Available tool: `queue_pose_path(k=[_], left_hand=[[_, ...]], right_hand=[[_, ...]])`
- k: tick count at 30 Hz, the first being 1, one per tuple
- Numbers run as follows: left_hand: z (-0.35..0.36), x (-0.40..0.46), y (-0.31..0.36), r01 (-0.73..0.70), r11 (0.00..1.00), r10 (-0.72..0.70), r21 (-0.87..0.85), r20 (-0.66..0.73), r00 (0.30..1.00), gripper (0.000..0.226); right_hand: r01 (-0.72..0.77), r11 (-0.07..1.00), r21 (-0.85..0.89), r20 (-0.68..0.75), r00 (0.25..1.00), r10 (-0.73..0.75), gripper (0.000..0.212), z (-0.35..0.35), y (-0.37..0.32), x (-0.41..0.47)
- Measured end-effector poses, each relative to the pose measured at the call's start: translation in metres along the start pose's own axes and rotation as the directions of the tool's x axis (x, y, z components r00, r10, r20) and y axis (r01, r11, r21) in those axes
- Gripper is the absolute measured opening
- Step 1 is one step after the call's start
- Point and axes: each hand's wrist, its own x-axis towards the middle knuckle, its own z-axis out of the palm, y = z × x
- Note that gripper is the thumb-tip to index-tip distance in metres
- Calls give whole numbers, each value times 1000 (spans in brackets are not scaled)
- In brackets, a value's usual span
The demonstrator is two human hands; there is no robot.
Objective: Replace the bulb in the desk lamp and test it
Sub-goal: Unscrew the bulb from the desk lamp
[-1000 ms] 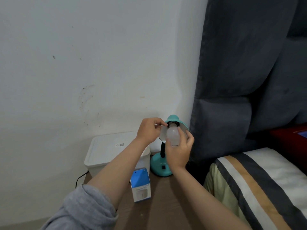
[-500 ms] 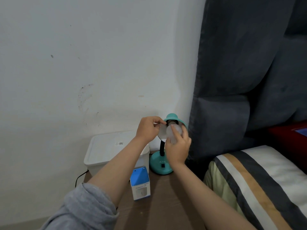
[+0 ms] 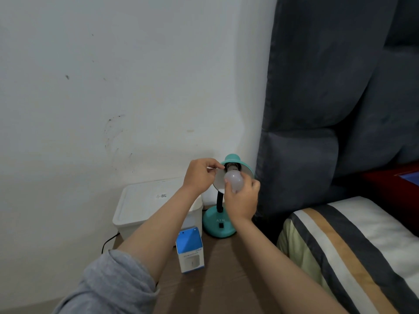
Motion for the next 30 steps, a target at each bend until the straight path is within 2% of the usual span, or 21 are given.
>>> queue_pose_path(k=[2, 6, 10, 13, 17, 23, 27, 30], left_hand=[[-1, 0, -1, -3, 1000, 3, 3, -3, 1000, 27], [0, 1, 0, 2, 1000, -2, 9, 9, 1000, 27], [1, 0, 2, 6, 1000, -6, 6, -3, 1000, 27], [1, -1, 2, 0, 1000, 0, 7, -3, 1000, 28], [1, -1, 3, 0, 1000, 0, 3, -4, 1000, 28], [0, -2, 2, 5, 1000, -5, 6, 9, 1000, 29], [1, 0, -1, -8, 1000, 8, 14, 8, 1000, 29], [1, 1, -2, -4, 1000, 4, 14, 7, 1000, 29]], right_hand=[[28, 999, 23, -19, 999, -27, 43, -1, 2, 4], [188, 982, -24, -63, 980, -189, 31, 1, 0, 4], [81, 996, 33, -76, 994, -78, 47, -3, -2, 1], [13, 999, 40, -26, 1000, -12, 59, -4, 1, -6], [-48, 996, 71, 29, 999, 46, 55, -2, 1, -9], [54, 998, 25, 34, 998, -55, 45, 0, -1, -7], [101, 995, 18, 40, 994, -102, 51, 1, 5, -7], [66, 995, 69, 10, 998, -67, 59, 0, 5, -13]])
